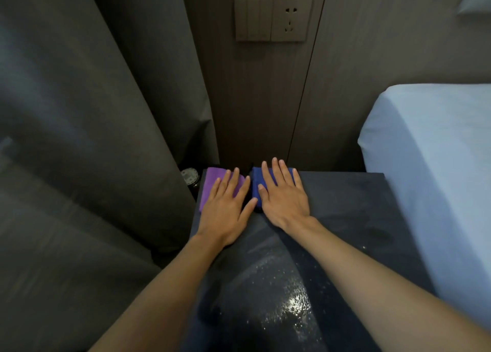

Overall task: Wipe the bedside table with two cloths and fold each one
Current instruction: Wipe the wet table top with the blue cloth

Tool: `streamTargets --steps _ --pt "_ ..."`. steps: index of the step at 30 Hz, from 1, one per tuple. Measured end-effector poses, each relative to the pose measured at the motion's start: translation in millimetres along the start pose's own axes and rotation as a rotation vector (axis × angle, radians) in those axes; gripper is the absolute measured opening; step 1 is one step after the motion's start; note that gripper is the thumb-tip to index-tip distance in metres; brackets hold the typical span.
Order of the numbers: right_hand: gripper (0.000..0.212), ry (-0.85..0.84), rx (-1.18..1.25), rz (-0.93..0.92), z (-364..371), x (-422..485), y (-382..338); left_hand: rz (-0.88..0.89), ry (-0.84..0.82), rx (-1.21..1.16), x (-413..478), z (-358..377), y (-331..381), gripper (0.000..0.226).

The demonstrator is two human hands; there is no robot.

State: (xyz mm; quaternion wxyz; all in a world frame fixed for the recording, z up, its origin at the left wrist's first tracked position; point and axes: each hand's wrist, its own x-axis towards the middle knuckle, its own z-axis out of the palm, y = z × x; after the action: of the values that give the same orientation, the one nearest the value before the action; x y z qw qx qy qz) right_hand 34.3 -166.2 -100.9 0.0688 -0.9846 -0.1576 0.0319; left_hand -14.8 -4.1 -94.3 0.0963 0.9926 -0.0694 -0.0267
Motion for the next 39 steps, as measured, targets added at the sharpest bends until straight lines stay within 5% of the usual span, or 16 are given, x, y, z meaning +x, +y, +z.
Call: streamTargets --steps 5,11,16,39 --pt "0.065 -0.025 0.021 -0.006 3.3 1.0 4.9 -0.074 0.116 0.086 -19.9 -5.2 -14.7 0.072" --pt "0.061 -0.021 0.012 -0.016 4.0 0.5 9.8 -0.232 0.069 -0.047 -62.7 1.6 -36.3 0.078" --pt "0.058 -0.016 0.003 -0.034 4.6 -2.4 22.4 -0.246 0.025 -0.212 -68.4 7.9 -34.9 0.080" --pt "0.061 -0.048 -0.058 0.096 -13.5 -25.7 123.5 -0.198 0.035 -0.268 -68.1 11.7 -36.2 0.077"
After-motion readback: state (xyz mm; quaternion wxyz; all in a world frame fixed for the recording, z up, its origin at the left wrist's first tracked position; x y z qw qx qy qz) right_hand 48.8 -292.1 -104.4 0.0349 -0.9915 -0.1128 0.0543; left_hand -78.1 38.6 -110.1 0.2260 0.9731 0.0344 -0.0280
